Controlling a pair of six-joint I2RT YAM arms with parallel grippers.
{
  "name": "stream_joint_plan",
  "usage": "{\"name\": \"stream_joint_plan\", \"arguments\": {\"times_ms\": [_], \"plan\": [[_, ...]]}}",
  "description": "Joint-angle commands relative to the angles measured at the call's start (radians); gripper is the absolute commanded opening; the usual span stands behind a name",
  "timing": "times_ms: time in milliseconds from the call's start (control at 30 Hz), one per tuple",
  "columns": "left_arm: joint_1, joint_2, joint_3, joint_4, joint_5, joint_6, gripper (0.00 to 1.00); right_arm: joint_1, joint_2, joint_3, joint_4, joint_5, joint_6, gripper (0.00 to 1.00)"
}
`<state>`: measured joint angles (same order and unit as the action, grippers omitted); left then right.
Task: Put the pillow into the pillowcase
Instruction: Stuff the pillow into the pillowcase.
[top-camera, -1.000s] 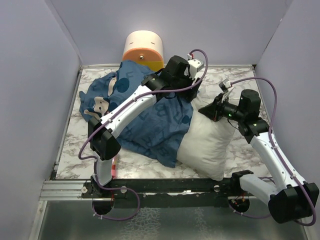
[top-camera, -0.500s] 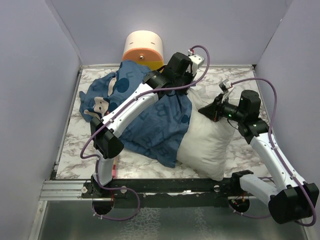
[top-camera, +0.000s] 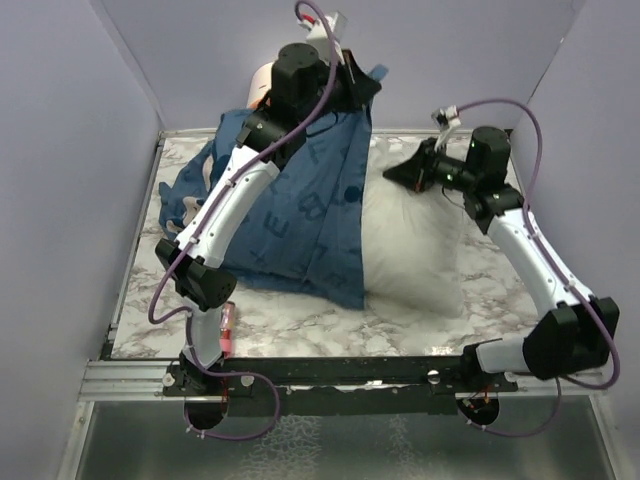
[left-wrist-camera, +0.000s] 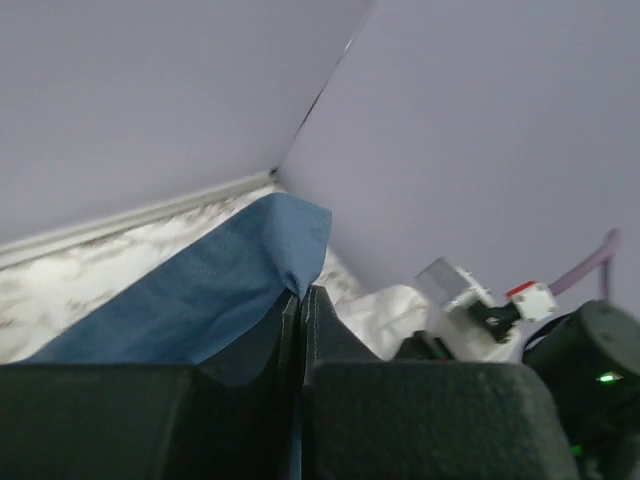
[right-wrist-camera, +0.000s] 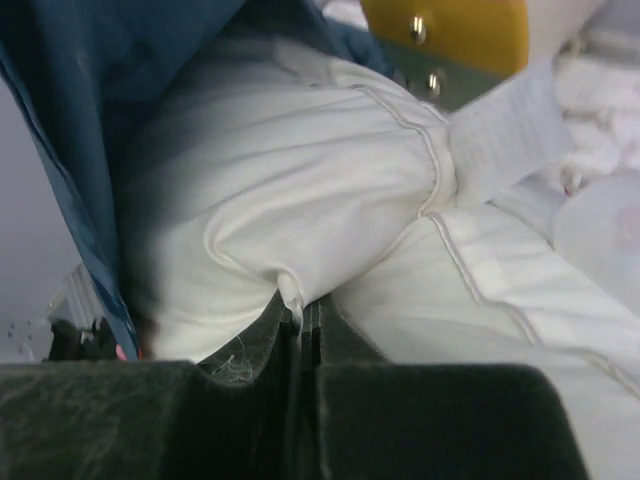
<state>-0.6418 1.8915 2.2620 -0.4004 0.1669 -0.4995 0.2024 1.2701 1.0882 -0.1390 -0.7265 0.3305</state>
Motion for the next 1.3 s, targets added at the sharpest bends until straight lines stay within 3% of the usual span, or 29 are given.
{"name": "stream_joint_plan", "arguments": {"times_ms": [0, 67, 133, 267, 367, 467, 567, 667, 733, 933, 1100, 1267], "plan": [[-0.002, 0.05, 0.322, 0.485, 0.221, -0.348, 0.0, 0.012, 0.146, 0.342, 0.262, -0.004, 0.127, 0.01], [0.003, 0.045, 0.314, 0.561, 0.253, -0.409, 0.0, 0.012, 0.176, 0.445, 0.297, -0.032, 0.149, 0.01], [0.005, -0.039, 0.199, 0.599, 0.279, -0.411, 0.0, 0.014, 0.167, 0.433, 0.348, -0.082, 0.168, 0.01], [0.005, -0.294, -0.248, 0.64, 0.312, -0.365, 0.0, 0.031, 0.029, 0.129, 0.451, -0.167, 0.17, 0.01], [0.005, -0.484, -0.667, 0.666, 0.308, -0.395, 0.0, 0.037, -0.124, -0.179, 0.395, -0.192, 0.098, 0.01], [-0.015, -0.628, -1.041, 0.708, 0.319, -0.493, 0.19, 0.044, -0.237, -0.42, 0.293, -0.193, 0.024, 0.01], [-0.046, -0.733, -1.196, 0.58, 0.333, -0.49, 0.43, 0.051, -0.335, -0.545, 0.2, -0.206, -0.01, 0.01], [-0.043, -0.843, -1.176, 0.345, 0.33, -0.387, 0.64, 0.054, -0.445, -0.57, 0.065, -0.218, -0.048, 0.01], [-0.022, -0.904, -1.11, 0.226, 0.312, -0.317, 0.71, 0.054, -0.503, -0.548, -0.027, -0.227, -0.096, 0.03], [0.027, -0.881, -0.698, -0.107, 0.115, -0.088, 0.72, 0.057, -0.553, -0.465, -0.176, -0.249, -0.155, 0.05], [0.027, -0.762, -0.58, -0.147, -0.013, -0.032, 0.68, 0.057, -0.602, -0.467, -0.206, -0.233, -0.102, 0.05], [0.027, -0.576, -0.429, -0.32, -0.053, 0.003, 0.63, 0.057, -0.682, -0.479, -0.266, -0.219, -0.072, 0.06]]}}
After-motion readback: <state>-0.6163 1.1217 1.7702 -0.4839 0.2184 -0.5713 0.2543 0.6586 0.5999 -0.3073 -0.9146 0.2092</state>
